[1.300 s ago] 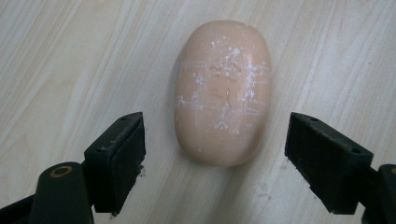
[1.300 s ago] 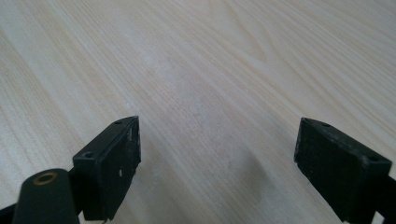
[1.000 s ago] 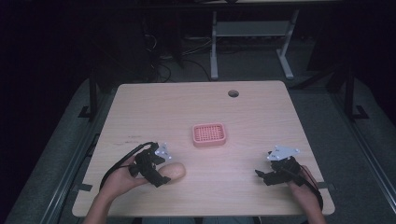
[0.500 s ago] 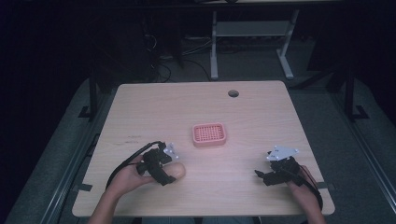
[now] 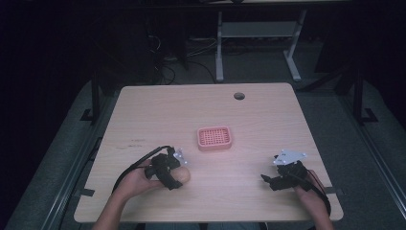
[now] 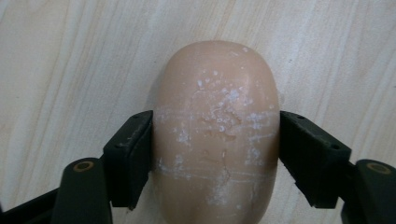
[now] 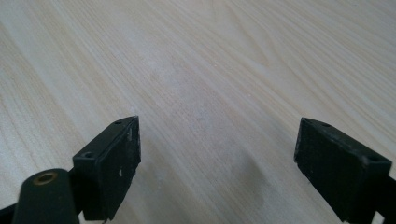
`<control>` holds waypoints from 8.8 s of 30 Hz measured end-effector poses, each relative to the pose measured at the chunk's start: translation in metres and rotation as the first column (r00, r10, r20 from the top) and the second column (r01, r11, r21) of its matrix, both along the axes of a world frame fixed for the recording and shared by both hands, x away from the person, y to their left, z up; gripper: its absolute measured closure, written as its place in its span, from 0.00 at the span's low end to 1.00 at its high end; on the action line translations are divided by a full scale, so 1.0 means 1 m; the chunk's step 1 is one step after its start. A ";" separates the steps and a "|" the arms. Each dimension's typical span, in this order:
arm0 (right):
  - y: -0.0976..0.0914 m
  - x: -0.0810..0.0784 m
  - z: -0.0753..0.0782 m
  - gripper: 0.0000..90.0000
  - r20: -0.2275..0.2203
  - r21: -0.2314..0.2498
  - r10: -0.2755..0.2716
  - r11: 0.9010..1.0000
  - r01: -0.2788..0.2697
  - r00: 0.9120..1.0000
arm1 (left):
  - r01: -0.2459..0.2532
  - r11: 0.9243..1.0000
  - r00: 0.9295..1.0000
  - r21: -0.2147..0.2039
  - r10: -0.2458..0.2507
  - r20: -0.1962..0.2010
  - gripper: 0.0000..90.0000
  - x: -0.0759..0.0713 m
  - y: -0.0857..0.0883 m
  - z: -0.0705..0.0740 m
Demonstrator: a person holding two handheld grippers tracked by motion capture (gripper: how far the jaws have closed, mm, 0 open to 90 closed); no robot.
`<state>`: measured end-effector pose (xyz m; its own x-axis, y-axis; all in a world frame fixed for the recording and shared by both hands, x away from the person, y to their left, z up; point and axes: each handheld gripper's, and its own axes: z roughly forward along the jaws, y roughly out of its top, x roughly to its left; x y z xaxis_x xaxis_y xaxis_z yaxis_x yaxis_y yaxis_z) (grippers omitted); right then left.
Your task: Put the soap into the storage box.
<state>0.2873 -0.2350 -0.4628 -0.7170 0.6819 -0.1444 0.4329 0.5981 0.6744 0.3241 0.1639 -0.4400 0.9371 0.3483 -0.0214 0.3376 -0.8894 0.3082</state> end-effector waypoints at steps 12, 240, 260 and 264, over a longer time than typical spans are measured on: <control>-0.001 0.000 0.001 0.16 0.002 0.001 -0.004 1.000 0.004 1.000 | -0.001 1.000 1.000 0.000 0.001 0.000 0.36 0.001 0.001 0.000; -0.006 0.007 0.000 0.16 -0.004 0.025 -0.045 0.999 0.046 0.999 | -0.003 0.999 1.000 -0.045 0.004 0.021 0.28 0.102 -0.052 0.045; -0.003 0.008 0.000 0.16 -0.003 0.020 -0.054 0.998 0.054 0.999 | -0.006 0.998 1.000 -0.059 0.007 0.028 0.28 0.082 -0.035 0.041; -0.003 0.008 0.000 0.16 0.002 0.014 -0.054 0.998 0.054 0.999 | -0.007 0.998 0.999 -0.063 0.009 0.033 0.28 0.078 -0.031 0.041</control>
<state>0.2954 -0.2379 -0.4629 -0.6791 0.7213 -0.1364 0.4625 0.5646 0.6836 0.4024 0.1326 -0.3990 0.9348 0.3550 -0.0127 0.3336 -0.8652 0.3744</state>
